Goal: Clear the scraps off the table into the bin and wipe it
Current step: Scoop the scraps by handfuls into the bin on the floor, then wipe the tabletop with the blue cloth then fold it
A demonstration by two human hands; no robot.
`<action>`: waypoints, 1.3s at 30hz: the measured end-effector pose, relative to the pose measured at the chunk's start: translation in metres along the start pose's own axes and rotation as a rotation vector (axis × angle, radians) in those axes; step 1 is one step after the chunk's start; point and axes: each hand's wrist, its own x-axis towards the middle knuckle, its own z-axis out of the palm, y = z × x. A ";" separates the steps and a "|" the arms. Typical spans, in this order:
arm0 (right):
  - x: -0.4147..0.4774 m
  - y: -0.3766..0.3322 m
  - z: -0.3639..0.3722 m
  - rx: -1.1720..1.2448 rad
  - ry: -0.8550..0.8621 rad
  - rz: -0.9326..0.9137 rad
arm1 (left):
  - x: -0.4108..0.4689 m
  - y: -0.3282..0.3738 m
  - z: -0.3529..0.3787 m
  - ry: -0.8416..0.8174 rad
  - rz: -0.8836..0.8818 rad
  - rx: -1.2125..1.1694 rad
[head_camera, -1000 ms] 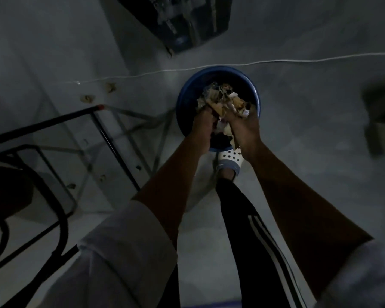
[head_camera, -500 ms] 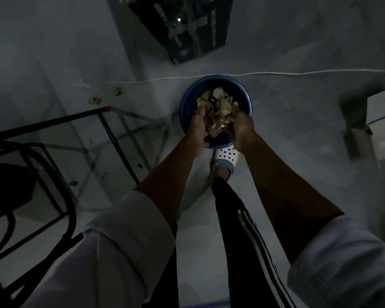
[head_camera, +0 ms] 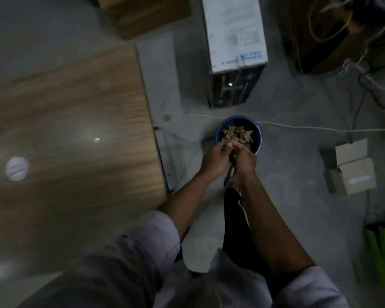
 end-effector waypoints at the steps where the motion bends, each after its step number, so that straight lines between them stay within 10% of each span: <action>1: -0.027 -0.001 0.012 0.010 -0.031 -0.035 | -0.023 -0.003 -0.020 0.037 0.068 -0.006; 14: -0.250 0.101 0.135 -0.309 -0.385 -0.342 | -0.212 -0.149 -0.242 0.510 0.225 -0.221; 28: -0.308 0.159 0.113 -0.880 -0.505 -0.658 | -0.299 -0.239 -0.269 0.704 0.194 0.183; 39: -0.357 0.247 0.122 -1.069 -0.654 -0.677 | -0.374 -0.314 -0.281 0.774 0.295 -0.419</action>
